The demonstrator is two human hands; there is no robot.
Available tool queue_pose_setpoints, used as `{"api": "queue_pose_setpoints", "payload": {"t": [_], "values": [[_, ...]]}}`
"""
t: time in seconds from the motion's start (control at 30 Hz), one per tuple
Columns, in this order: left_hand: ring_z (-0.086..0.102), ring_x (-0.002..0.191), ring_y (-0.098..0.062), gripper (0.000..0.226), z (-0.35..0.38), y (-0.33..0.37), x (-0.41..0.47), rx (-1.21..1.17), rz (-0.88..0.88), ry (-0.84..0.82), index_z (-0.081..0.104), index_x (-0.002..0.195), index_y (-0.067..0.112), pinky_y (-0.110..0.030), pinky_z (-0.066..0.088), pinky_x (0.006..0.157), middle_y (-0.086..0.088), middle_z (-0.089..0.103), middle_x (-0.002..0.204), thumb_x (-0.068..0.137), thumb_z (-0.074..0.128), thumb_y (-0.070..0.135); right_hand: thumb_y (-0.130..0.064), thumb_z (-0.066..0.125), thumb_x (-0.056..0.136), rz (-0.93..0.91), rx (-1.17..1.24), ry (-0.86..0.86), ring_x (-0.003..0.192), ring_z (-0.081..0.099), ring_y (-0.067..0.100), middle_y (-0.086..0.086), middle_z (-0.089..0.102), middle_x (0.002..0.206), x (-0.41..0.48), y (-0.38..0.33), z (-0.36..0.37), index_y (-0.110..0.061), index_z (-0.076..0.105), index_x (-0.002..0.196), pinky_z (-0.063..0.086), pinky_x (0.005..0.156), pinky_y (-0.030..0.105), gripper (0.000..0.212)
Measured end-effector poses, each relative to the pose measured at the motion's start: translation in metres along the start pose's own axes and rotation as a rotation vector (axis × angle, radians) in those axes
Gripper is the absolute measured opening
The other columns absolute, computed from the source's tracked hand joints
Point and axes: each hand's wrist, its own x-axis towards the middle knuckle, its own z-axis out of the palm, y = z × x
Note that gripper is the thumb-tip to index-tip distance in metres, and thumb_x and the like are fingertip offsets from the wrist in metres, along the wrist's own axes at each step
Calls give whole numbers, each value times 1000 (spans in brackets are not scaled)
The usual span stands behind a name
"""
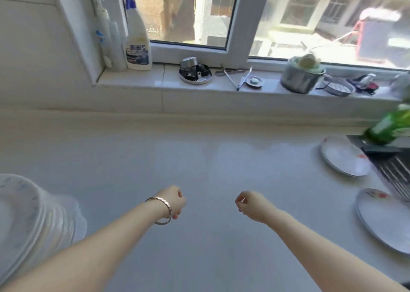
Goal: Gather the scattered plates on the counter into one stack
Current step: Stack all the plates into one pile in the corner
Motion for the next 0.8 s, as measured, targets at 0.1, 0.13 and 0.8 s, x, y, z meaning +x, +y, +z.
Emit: {"api": "queue_pose_setpoints", "payload": {"t": [0.1,0.13,0.8], "values": [[54,48,-15,27,38,55,26,98,44,-15,39,62,16,-18,36,46,0,55,56,88,40,8,-17,43,90,90,48,53,80,52,18,0,58,89,-6,79,-37,-23,54,82,38,57,21,14],[54,47,-14,27,51,77,34,121,58,-16,39,62,16,-18,36,47,0,55,55,88,40,8,-17,44,90,120,67,71,79,51,19,1,57,88,-7,107,-50,-25,53,76,37,55,19,19],[59,51,-14,18,230,313,100,-32,-54,-83,49,73,13,-21,41,49,-4,62,63,89,43,6,-31,42,96,675,56,390,123,43,38,23,46,132,17,466,-195,-1,39,132,41,95,43,47]]}}
